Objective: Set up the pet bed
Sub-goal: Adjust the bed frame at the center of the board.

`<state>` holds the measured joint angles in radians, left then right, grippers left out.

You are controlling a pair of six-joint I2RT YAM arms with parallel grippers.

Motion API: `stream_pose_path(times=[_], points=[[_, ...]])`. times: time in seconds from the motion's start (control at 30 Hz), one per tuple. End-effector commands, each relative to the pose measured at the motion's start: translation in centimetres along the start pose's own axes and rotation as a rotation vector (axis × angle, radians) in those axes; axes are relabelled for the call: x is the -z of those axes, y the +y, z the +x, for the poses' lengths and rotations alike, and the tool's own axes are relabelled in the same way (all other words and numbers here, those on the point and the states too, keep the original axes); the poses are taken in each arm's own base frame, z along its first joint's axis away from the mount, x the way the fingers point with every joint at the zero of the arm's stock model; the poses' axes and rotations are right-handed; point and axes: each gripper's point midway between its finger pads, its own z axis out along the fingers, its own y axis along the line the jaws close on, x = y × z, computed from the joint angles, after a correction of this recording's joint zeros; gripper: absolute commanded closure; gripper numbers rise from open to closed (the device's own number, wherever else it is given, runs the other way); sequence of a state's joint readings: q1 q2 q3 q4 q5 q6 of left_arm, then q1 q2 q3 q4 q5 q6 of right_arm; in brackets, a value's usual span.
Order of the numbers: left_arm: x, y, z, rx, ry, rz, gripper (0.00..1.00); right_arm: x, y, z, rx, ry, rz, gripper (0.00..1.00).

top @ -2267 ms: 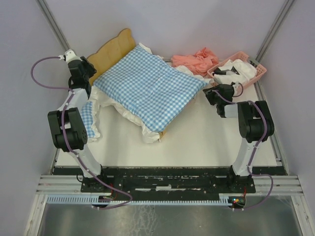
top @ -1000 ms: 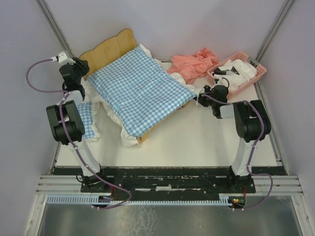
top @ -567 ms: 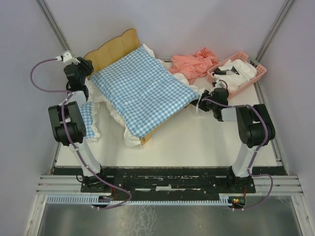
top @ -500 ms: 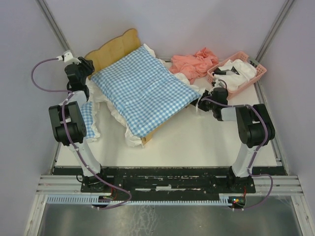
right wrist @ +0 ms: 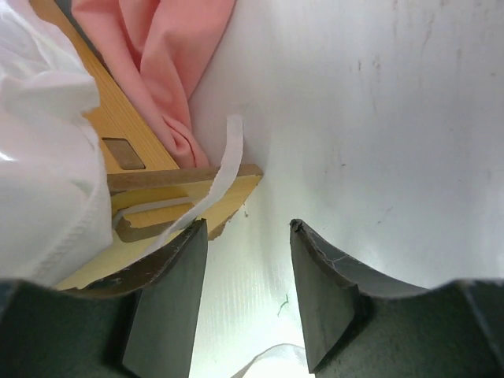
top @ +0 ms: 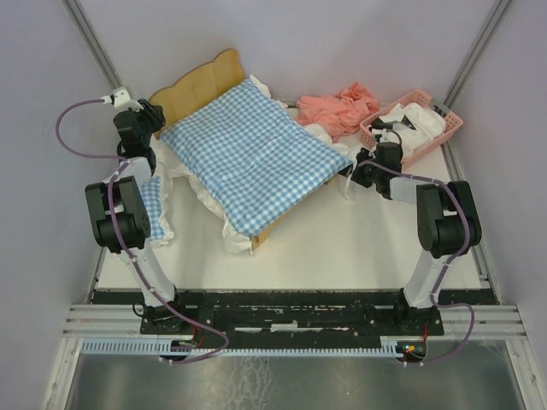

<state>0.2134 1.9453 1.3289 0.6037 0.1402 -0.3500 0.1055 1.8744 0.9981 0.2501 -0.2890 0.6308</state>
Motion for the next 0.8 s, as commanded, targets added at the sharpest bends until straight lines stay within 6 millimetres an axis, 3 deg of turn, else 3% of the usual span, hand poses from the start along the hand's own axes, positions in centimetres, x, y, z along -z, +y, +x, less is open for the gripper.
stream_pose_path(times=[0.0, 0.07, 0.23, 0.43, 0.53, 0.63, 0.77], points=[[0.7, -10.5, 4.5, 0.012, 0.152, 0.319, 0.63, 1.2, 3.5, -6.4, 0.014, -0.170, -0.048, 0.44], [0.6, -10.4, 4.6, 0.010, 0.151, 0.314, 0.63, 1.0, 2.9, -7.0, -0.013, -0.204, -0.012, 0.45], [0.3, -10.1, 4.7, 0.004, 0.146, 0.313, 0.63, -1.4, 4.0, -8.5, -0.037, -0.199, -0.062, 0.49], [0.0, -9.2, 4.4, -0.015, 0.139, 0.297, 0.63, 1.8, 5.3, -10.6, -0.035, -0.274, -0.058, 0.48], [-0.2, -9.0, 4.2, -0.017, 0.135, 0.299, 0.63, 2.4, 6.5, -12.0, -0.022, -0.296, -0.069, 0.46], [-0.2, -9.0, 4.2, -0.018, 0.134, 0.307, 0.63, 1.0, 6.3, -12.3, -0.014, -0.263, -0.054, 0.45], [-0.1, -9.0, 4.4, -0.016, 0.136, 0.317, 0.63, -2.2, 4.8, -11.1, -0.024, -0.195, -0.038, 0.46]])
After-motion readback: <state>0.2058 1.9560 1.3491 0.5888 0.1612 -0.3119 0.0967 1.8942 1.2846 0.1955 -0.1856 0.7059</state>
